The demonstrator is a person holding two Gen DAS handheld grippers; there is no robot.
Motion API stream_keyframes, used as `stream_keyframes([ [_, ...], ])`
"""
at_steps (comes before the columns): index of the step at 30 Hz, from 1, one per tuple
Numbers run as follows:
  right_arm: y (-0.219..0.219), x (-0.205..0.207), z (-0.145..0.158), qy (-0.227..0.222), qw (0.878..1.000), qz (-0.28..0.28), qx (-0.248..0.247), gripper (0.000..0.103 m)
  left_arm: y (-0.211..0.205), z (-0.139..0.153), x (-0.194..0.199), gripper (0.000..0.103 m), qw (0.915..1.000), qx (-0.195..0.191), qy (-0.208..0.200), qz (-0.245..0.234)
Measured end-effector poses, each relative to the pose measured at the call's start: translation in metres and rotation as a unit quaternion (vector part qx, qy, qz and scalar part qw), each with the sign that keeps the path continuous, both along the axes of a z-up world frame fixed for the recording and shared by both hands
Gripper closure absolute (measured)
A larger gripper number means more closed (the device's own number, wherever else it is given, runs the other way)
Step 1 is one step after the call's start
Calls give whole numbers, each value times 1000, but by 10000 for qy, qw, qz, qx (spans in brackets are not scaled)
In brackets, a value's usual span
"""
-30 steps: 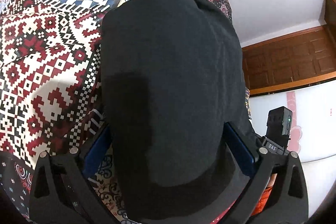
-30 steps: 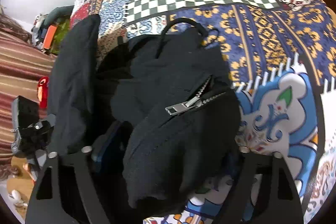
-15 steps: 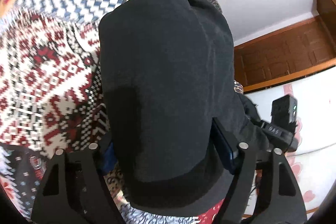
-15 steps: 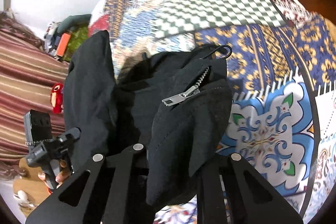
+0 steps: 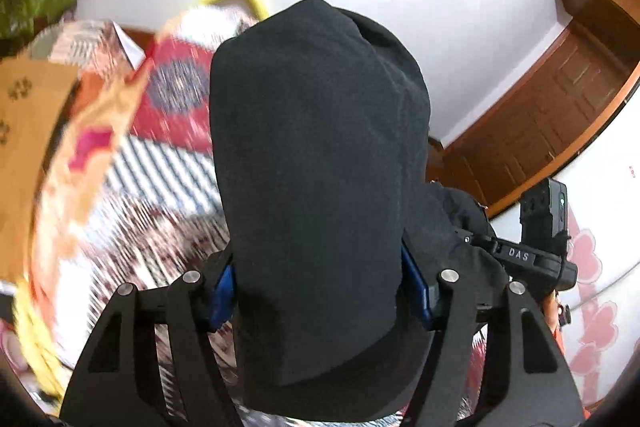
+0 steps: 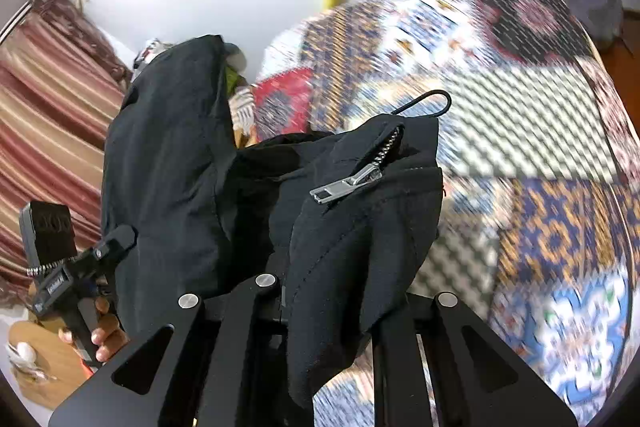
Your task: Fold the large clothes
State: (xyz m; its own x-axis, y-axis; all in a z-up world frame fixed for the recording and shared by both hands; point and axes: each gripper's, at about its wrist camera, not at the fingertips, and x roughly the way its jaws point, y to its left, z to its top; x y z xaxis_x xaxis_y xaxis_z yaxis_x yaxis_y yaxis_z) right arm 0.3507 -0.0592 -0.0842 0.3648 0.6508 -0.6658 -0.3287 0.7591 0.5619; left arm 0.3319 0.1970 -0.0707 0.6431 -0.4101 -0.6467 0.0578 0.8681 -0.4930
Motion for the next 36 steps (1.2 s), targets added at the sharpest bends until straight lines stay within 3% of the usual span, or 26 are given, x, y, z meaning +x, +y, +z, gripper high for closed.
stream_keyframes([
  [4, 38, 25, -8, -181, 9998, 93, -84, 93, 44, 11, 33, 36, 9997, 114, -139, 185],
  [8, 71, 52, -26, -227, 9996, 114, -154, 93, 85, -5, 68, 36, 9994, 94, 15, 318],
  [12, 105, 78, -66, -142, 9989, 201, -409, 93, 121, -49, 105, 36, 9981, 4, 329, 519],
  [17, 132, 96, -134, 216, 9947, 331, -948, 92, 158, -136, 142, 35, 9898, -47, 1133, 857],
  [19, 136, 93, -143, 120, 9932, 407, -1080, 89, 164, -163, 145, 32, 9855, 88, 1399, 952],
  [21, 137, 88, -141, -48, 9914, 498, -1207, 86, 173, -176, 141, 30, 9865, -69, 1302, 992],
  [23, 135, 83, -136, -94, 9897, 557, -1318, 84, 173, -175, 138, 29, 9868, -65, 1287, 983],
  [30, 112, 53, -114, 169, 9901, 446, -1323, 68, 146, -144, 115, 29, 9802, 922, 1317, 1155],
  [33, 104, 31, -97, 109, 9892, 435, -1395, 66, 132, -125, 94, 30, 9779, 1289, 1226, 1098],
  [36, 96, 16, -76, -63, 9891, 415, -1415, 66, 120, -99, 69, 30, 9792, 1389, 1058, 1035],
])
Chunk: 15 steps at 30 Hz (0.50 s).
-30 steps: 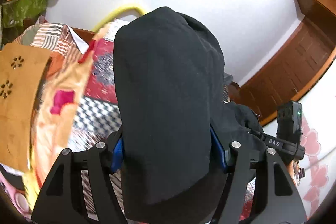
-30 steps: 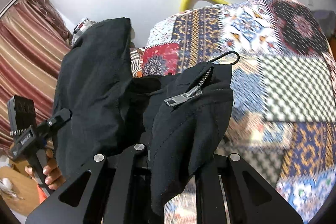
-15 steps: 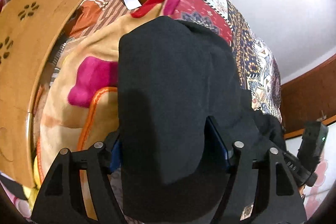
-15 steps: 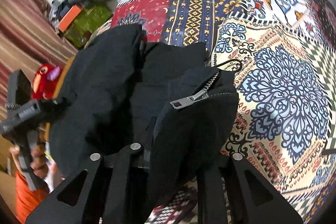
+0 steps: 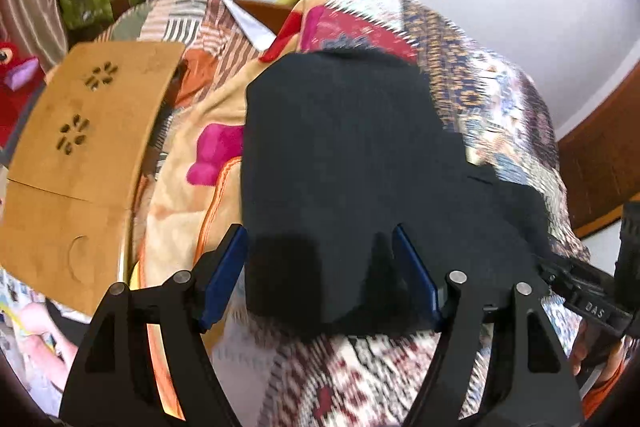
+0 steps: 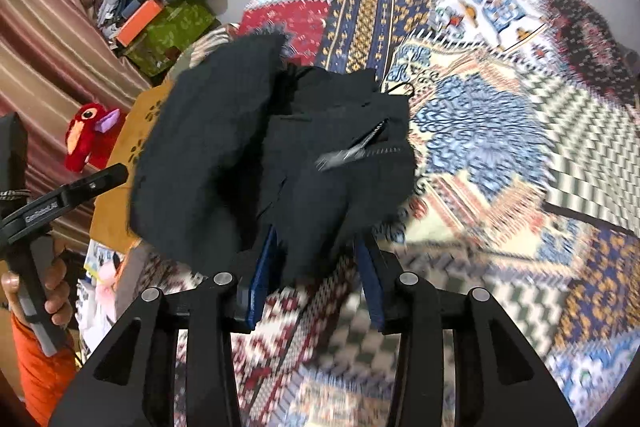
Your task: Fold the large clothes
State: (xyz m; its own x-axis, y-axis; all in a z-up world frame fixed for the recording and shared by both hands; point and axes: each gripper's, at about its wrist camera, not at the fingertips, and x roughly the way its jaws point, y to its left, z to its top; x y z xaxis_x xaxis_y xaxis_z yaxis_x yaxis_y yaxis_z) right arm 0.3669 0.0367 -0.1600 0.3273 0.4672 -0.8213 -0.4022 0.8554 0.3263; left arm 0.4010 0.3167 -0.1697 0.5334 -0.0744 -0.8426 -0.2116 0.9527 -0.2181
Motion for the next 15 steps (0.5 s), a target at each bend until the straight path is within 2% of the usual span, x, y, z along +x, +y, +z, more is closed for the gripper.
stream_keyframes([
  [3, -10, -20, 30, -307, 9995, -4, 56, 66, -15, 33, -28, 30, 9996, 150, -248, -66],
  [7, -21, -54, 80, -857, 9957, 44, 338, 66, -40, 89, -78, 30, 9953, 504, -819, -116],
  [10, -26, -83, 118, -1372, 9888, 115, 584, 66, -64, 132, -118, 30, 9868, 911, -1334, -139],
  [15, -38, -148, 176, -2383, 9659, 175, 997, 66, -99, 189, -182, 30, 9678, 1200, -2205, -173],
])
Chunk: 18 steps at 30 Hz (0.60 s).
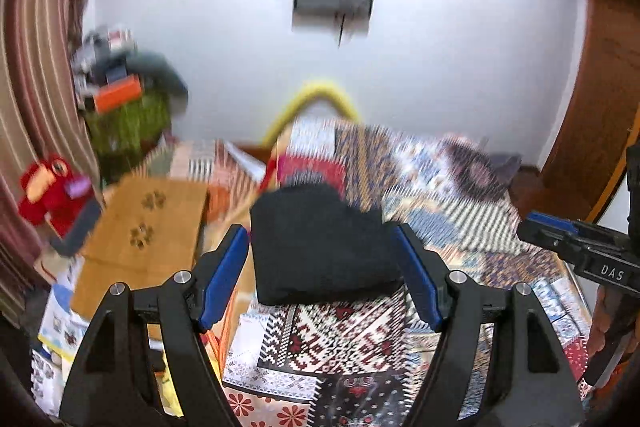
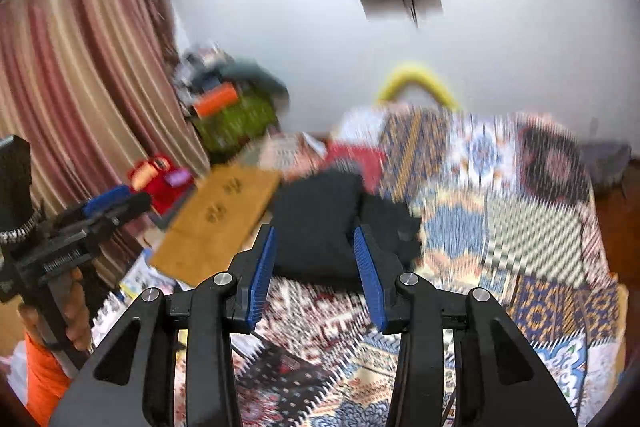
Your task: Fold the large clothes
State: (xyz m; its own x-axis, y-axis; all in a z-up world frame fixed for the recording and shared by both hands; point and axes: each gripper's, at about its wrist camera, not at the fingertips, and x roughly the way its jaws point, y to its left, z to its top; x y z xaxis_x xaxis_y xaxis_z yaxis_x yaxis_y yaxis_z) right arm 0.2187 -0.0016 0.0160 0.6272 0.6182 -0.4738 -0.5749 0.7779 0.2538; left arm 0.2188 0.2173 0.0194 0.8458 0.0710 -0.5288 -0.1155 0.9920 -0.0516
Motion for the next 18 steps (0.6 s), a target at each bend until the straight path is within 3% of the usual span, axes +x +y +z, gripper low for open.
stream_keyframes([
  [4, -12, -58, 37, -820, 9960, 77, 348, 66, -22, 34, -61, 30, 9968, 111, -787, 13],
  [9, -18, -114, 52, -1571, 9862, 72, 511, 66, -43, 52, -124, 30, 9885, 231, -1489, 92],
  [14, -21, -144, 48, -1872, 9804, 1, 617, 62, -64, 53, -178, 30, 9763, 435, -2101, 277],
  [16, -21, -147, 43, -1918, 9795, -80, 613, 54, -72, 50, -192, 30, 9728, 523, -2230, 351],
  [18, -21, -152, 40, -1989, 9779, -233, 607, 36, -75, 47, -199, 30, 9711, 563, -2287, 400],
])
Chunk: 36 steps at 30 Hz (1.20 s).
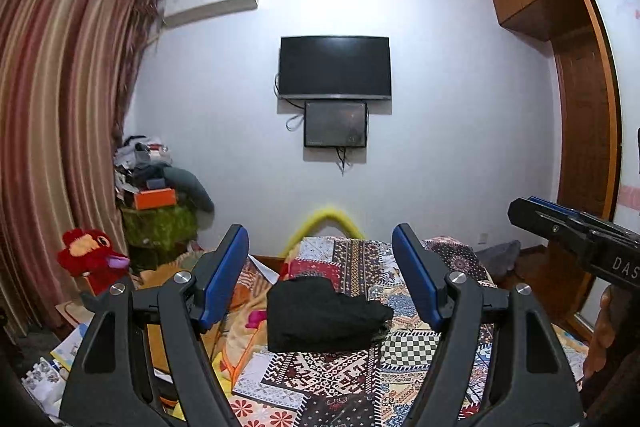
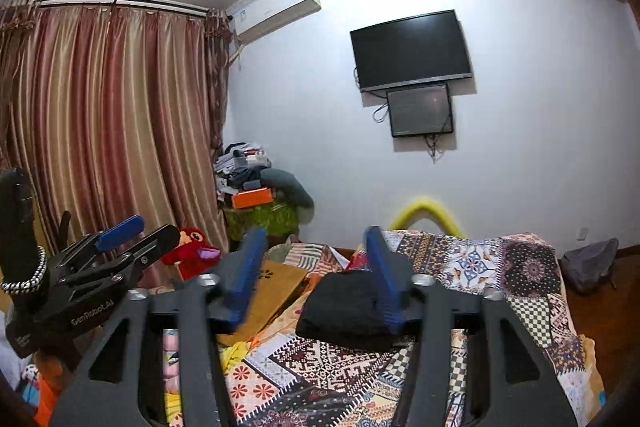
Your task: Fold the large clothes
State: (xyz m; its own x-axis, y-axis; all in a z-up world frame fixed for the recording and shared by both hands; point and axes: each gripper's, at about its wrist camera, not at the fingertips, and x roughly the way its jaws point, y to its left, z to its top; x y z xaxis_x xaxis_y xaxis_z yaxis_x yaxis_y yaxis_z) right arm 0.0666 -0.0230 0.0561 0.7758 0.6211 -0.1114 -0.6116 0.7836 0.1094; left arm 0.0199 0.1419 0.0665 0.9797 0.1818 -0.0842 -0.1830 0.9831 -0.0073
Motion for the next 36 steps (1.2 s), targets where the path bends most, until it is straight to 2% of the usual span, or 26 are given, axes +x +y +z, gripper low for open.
stream_keyframes([
  [2, -1, 0, -2, -61, 9999, -142, 5, 27, -2, -4, -5, 27, 10000, -26, -23, 23],
  [3, -1, -1, -2, -62, 9998, -195, 6, 20, -3, -6, -5, 19, 10000, -35, -21, 55],
  [4, -2, -2, -1, -53, 9997, -234, 14, 18, -3, -8, -7, 8, 9999, -57, -34, 132],
  [5, -2, -4, -1, -56, 9996, -264, 21, 15, -4, -9, -10, 3, 9998, -83, -68, 185],
  [9, -3, -6, 1, -108, 9987, -500, 12, 1, -4, -14, -13, 0, 9993, -230, -74, 268],
  [36, -11, -12, -8, 42, 9977, -651, -170, 1, -13, -27, -14, 0, 9995, -223, 94, 187],
])
